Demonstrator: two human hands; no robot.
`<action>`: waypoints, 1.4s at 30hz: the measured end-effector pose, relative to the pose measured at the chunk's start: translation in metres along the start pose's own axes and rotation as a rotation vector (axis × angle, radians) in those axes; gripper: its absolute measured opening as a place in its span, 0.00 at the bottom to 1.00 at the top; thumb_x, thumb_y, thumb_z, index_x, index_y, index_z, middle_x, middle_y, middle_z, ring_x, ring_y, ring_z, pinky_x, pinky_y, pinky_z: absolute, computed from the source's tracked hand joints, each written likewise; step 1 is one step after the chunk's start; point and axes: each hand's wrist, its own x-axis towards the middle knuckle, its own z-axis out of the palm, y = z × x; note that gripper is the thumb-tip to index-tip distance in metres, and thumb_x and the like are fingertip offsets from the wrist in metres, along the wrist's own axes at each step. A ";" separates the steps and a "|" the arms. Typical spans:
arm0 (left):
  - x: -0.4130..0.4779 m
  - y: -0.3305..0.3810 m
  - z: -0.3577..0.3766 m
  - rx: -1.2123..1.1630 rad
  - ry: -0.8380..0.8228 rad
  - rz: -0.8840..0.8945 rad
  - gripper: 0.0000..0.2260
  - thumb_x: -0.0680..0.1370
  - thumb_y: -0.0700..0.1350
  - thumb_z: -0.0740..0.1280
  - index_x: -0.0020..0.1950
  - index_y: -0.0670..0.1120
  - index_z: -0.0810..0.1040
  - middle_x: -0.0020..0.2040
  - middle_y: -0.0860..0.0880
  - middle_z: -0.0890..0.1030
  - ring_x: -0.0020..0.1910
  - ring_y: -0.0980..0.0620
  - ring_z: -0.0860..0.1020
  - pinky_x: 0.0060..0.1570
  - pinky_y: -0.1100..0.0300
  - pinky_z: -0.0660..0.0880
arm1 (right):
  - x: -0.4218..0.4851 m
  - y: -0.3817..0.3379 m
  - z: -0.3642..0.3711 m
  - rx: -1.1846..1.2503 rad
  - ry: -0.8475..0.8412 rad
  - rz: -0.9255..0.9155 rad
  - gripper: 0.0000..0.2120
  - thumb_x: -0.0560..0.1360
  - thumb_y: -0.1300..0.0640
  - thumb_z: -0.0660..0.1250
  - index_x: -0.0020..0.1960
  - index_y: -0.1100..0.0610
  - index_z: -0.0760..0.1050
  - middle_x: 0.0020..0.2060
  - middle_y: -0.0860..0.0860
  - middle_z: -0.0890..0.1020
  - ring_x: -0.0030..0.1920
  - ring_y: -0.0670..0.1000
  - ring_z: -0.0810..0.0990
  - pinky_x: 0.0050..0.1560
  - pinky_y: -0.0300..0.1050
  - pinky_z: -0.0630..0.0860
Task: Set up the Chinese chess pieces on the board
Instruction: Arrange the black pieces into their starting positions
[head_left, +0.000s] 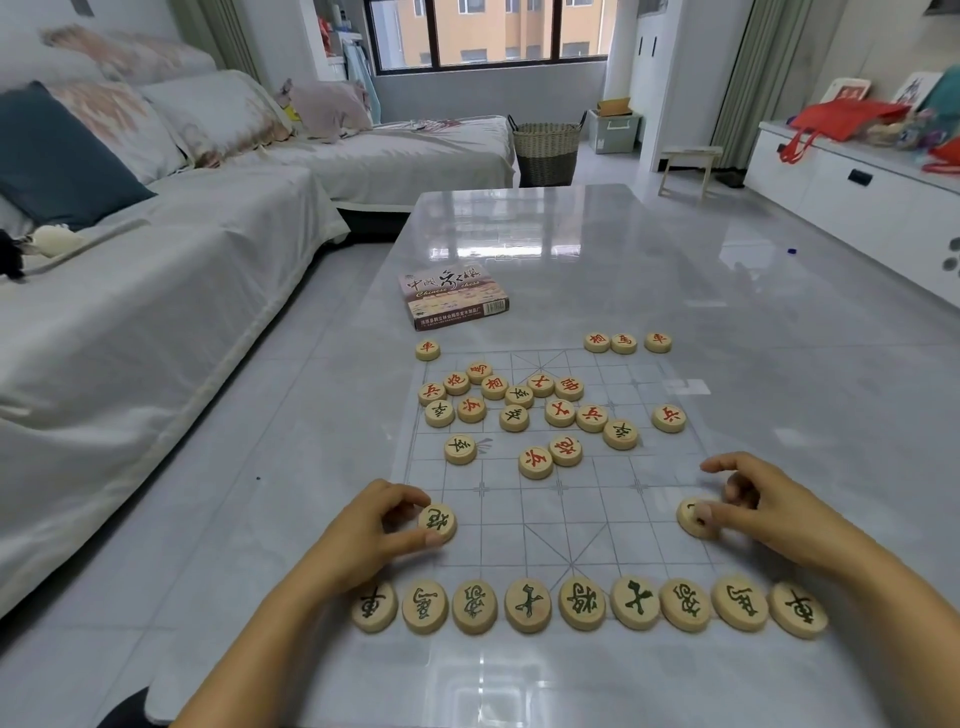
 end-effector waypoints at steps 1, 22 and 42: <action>0.001 0.000 -0.001 -0.019 -0.005 -0.005 0.17 0.69 0.51 0.73 0.55 0.52 0.75 0.50 0.50 0.74 0.50 0.55 0.74 0.47 0.68 0.71 | 0.002 -0.006 0.003 -0.058 0.075 -0.012 0.20 0.70 0.51 0.71 0.60 0.49 0.70 0.46 0.50 0.71 0.42 0.47 0.72 0.41 0.41 0.70; 0.082 -0.003 -0.011 -0.013 0.187 0.028 0.16 0.70 0.52 0.72 0.54 0.55 0.72 0.45 0.54 0.74 0.41 0.56 0.73 0.39 0.68 0.69 | 0.133 -0.092 0.091 -0.909 0.141 -0.339 0.24 0.79 0.45 0.48 0.73 0.50 0.55 0.70 0.57 0.62 0.65 0.59 0.62 0.61 0.51 0.65; 0.105 -0.017 -0.002 -0.068 0.346 0.141 0.11 0.71 0.56 0.66 0.51 0.56 0.75 0.38 0.52 0.77 0.40 0.62 0.74 0.37 0.71 0.71 | 0.227 -0.094 0.059 -0.901 0.254 -0.226 0.19 0.80 0.47 0.48 0.67 0.52 0.65 0.63 0.58 0.70 0.63 0.59 0.66 0.57 0.51 0.69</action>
